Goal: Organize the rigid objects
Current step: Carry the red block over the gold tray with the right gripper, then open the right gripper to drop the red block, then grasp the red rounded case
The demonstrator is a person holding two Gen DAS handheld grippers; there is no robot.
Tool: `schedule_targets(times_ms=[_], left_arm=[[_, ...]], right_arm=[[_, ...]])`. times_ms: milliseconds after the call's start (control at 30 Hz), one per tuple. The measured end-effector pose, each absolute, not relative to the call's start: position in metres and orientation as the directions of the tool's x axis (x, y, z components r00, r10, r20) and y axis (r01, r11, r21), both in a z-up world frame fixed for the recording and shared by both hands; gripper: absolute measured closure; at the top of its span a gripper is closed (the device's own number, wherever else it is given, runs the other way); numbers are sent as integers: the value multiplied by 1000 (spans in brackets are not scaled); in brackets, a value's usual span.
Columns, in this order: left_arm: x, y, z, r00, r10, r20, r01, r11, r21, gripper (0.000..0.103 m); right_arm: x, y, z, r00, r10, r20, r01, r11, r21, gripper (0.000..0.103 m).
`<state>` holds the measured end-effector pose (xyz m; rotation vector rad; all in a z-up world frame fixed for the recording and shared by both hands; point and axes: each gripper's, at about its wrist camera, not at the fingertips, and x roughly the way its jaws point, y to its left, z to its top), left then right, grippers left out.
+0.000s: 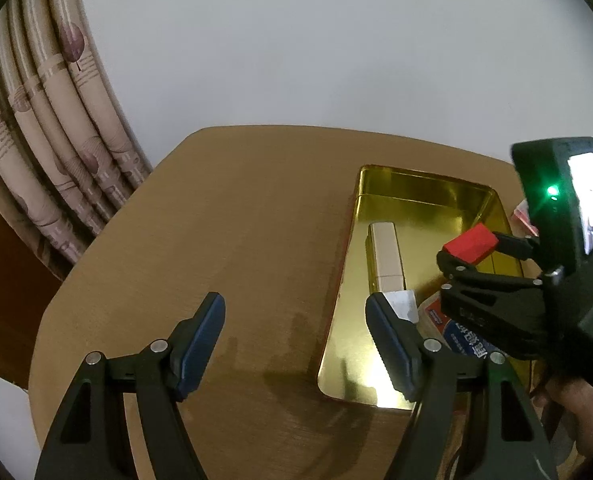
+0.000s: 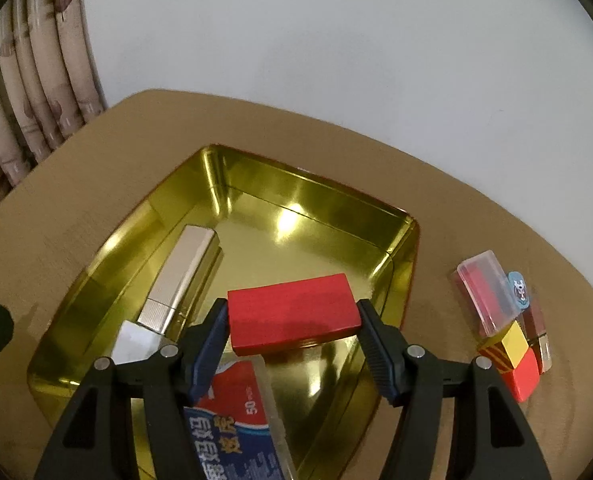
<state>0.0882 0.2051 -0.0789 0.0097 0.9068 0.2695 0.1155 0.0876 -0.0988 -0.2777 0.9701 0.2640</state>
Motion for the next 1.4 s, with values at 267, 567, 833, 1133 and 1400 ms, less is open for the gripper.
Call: schedule_targets(times_ms=[267, 567, 833, 1133, 1400], left_arm=[[88, 196, -81, 587, 225, -777, -196, 971, 134, 33], [89, 194, -84, 585, 227, -779, -188, 972, 142, 32], [90, 194, -85, 579, 227, -783, -188, 972, 142, 32], [90, 182, -90, 583, 247, -774, -165, 969, 185, 31], [90, 175, -92, 585, 239, -775, -135, 971, 198, 30]], right_arm=[[117, 90, -106, 520, 99, -848, -352, 930, -108, 38], [106, 83, -95, 540, 134, -831, -344, 936, -72, 38], [90, 26, -65, 615, 122, -779, -275, 959, -66, 38], [96, -91, -70, 612, -18, -791, -101, 990, -101, 38], [99, -140, -96, 563, -8, -826, -97, 992, -76, 38]])
